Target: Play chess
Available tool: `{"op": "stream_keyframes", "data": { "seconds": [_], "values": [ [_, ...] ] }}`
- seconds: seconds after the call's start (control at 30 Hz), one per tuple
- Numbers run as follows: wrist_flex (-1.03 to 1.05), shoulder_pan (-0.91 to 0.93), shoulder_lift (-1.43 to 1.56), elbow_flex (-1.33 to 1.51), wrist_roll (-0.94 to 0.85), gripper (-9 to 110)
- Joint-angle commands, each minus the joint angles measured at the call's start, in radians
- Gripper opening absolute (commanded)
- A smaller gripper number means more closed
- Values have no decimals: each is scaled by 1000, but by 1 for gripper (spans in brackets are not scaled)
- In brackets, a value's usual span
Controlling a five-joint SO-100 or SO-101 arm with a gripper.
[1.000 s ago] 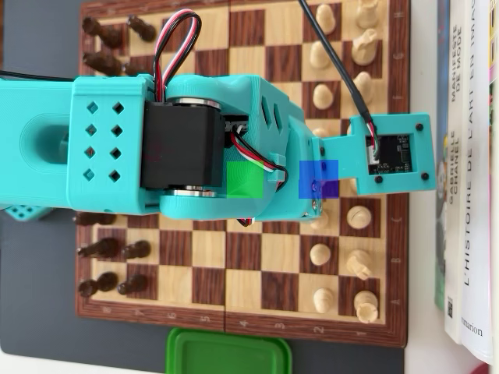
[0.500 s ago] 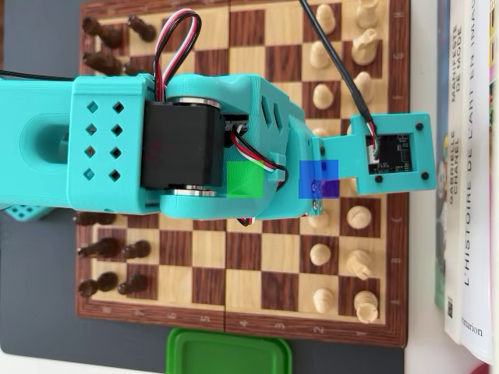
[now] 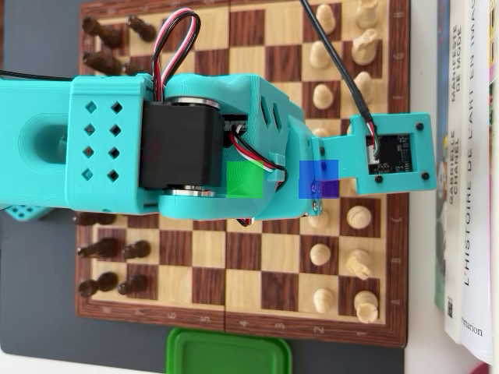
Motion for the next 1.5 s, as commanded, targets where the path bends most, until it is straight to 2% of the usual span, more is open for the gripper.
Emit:
{"op": "stream_keyframes", "data": {
  "seconds": [0.0, 0.47, 1.2, 1.47],
  "values": [
    [0, -3, 20, -41, -3, 5],
    [3, -8, 186, 78, -5, 5],
    [-6, 3, 541, 520, 3, 5],
    [-9, 5, 552, 566, 3, 5]
  ]
}}
